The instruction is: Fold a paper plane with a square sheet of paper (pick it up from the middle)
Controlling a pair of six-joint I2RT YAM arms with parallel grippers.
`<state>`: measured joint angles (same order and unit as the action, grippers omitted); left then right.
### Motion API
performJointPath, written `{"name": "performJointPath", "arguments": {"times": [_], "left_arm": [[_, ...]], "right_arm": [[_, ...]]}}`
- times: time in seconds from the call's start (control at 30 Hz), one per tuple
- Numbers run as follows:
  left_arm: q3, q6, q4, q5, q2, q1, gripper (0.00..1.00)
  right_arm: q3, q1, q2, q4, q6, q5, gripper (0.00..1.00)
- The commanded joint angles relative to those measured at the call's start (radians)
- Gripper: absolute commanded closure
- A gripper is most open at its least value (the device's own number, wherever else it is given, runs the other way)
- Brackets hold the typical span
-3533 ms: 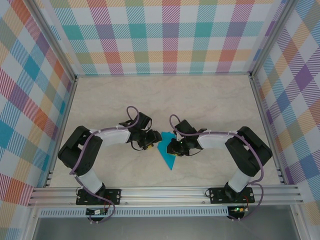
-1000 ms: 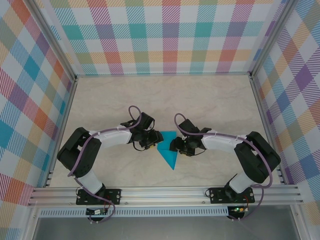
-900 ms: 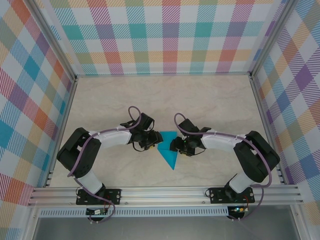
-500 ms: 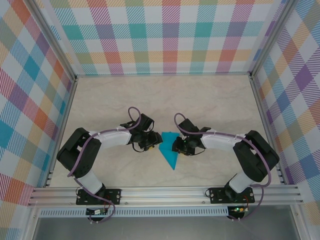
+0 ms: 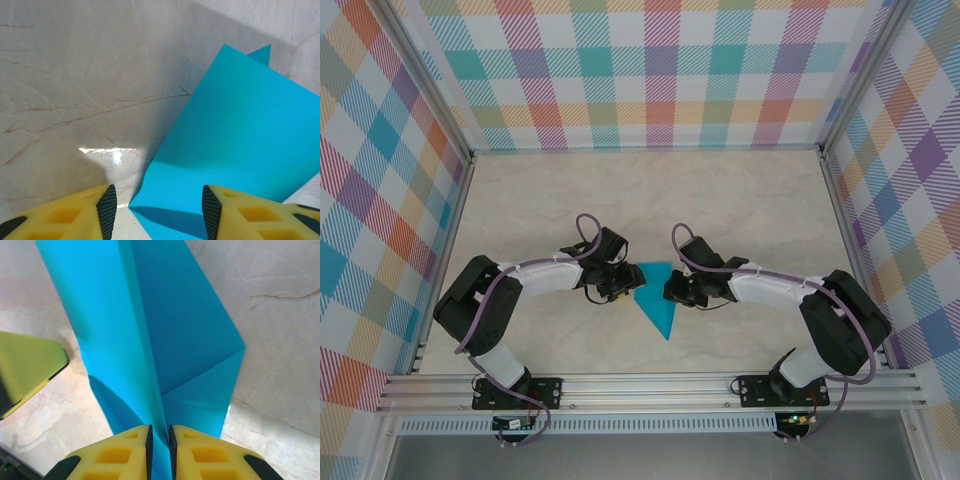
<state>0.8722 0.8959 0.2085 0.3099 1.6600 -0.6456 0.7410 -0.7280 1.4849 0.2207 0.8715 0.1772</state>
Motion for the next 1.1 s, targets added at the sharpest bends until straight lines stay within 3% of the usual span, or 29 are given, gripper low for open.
{"name": "performJointPath", "arguments": {"times": [0.0, 0.4, 0.53, 0.6, 0.73, 0.9, 1.07], "left_arm": [[-0.008, -0.014, -0.023, 0.043, -0.045, 0.026, 0.48], [-0.058, -0.034, -0.203, 0.232, -0.085, 0.087, 0.44], [-0.062, -0.044, -0.177, 0.215, -0.082, 0.101, 0.44], [-0.065, -0.045, -0.17, 0.213, -0.08, 0.103, 0.44], [-0.077, -0.042, -0.171, 0.208, -0.08, 0.103, 0.44], [-0.084, -0.032, -0.18, 0.209, -0.081, 0.103, 0.44], [-0.085, -0.031, -0.176, 0.206, -0.089, 0.103, 0.44]], "right_arm": [[-0.034, 0.005, -0.062, -0.065, -0.022, 0.043, 0.82], [-0.084, 0.065, -0.109, -0.142, -0.036, 0.146, 0.82], [-0.076, 0.068, -0.09, -0.133, -0.03, 0.138, 0.81], [-0.063, 0.068, -0.08, -0.081, -0.021, 0.094, 0.66], [-0.046, 0.069, -0.051, -0.065, -0.025, 0.068, 0.55], [0.003, 0.069, 0.022, -0.073, -0.031, 0.076, 0.54], [0.034, 0.068, 0.103, -0.132, -0.031, 0.118, 0.59]]}}
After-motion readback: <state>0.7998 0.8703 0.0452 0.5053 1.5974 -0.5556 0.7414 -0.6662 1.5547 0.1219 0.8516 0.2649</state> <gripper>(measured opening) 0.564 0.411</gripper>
